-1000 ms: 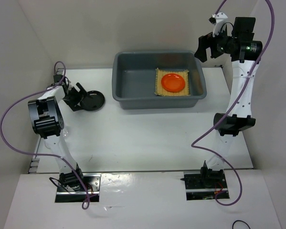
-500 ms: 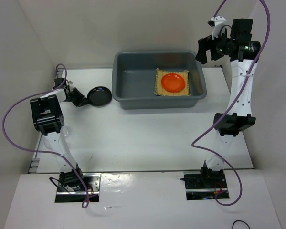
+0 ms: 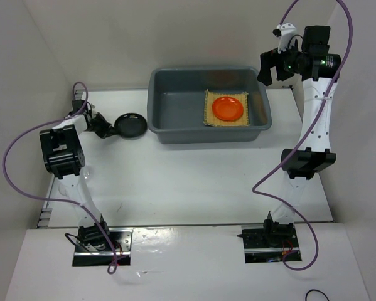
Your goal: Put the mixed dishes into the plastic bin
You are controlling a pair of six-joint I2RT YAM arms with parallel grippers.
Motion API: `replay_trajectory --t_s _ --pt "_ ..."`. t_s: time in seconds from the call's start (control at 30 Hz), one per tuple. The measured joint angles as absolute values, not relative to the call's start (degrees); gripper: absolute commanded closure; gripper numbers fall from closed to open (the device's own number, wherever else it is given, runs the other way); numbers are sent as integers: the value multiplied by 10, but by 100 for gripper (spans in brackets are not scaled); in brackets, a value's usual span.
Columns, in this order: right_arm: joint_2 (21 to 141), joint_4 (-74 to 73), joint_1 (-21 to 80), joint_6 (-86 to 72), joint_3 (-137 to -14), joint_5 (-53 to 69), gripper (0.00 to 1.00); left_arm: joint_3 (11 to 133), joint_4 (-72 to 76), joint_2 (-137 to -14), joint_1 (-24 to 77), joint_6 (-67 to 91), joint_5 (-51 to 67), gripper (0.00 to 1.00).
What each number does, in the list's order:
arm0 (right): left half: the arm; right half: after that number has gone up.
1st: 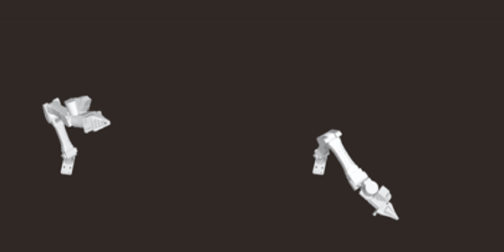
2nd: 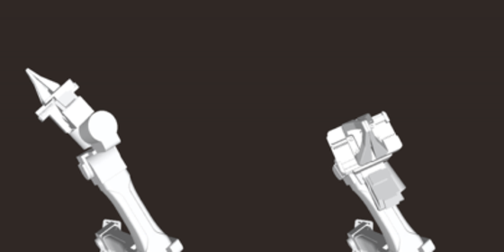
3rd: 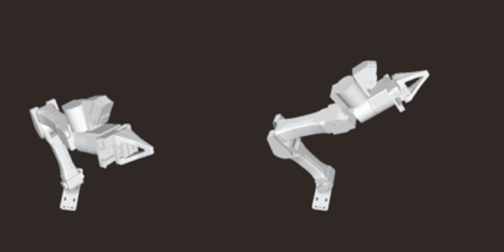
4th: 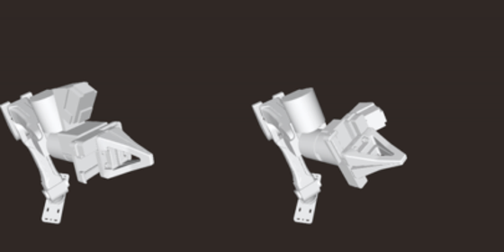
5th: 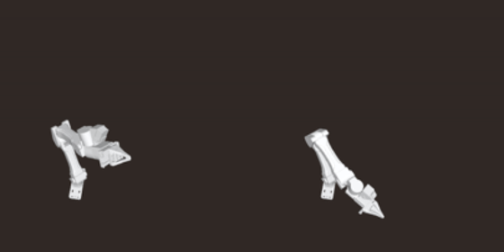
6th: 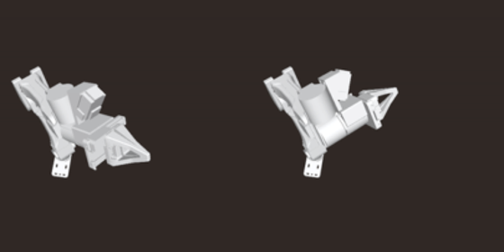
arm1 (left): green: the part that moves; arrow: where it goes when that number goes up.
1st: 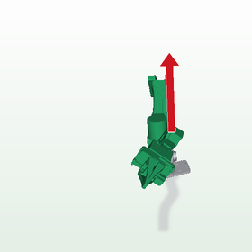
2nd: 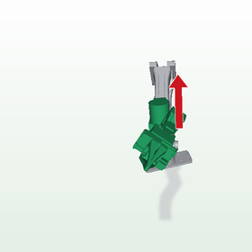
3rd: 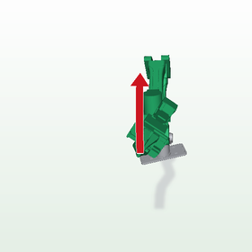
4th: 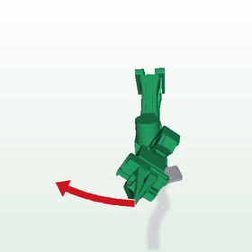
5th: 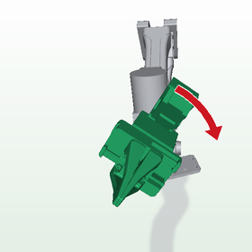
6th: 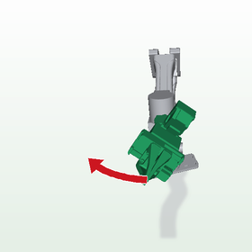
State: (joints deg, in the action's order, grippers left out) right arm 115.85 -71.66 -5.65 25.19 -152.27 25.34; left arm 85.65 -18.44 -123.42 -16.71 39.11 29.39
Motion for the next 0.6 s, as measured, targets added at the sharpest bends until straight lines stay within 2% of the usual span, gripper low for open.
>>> replay_trajectory --t_s 0.13,0.3,0.6 --pt "1159 -717 -57 252 -1522 250 2 878 -215 -1201 -166 408 257 100" --pt "1159 -717 -57 252 -1518 248 2 967 -249 -1157 -166 440 217 100" --pt "1151 -715 -57 250 -1505 240 2 1116 -254 -1106 -161 522 237 100"
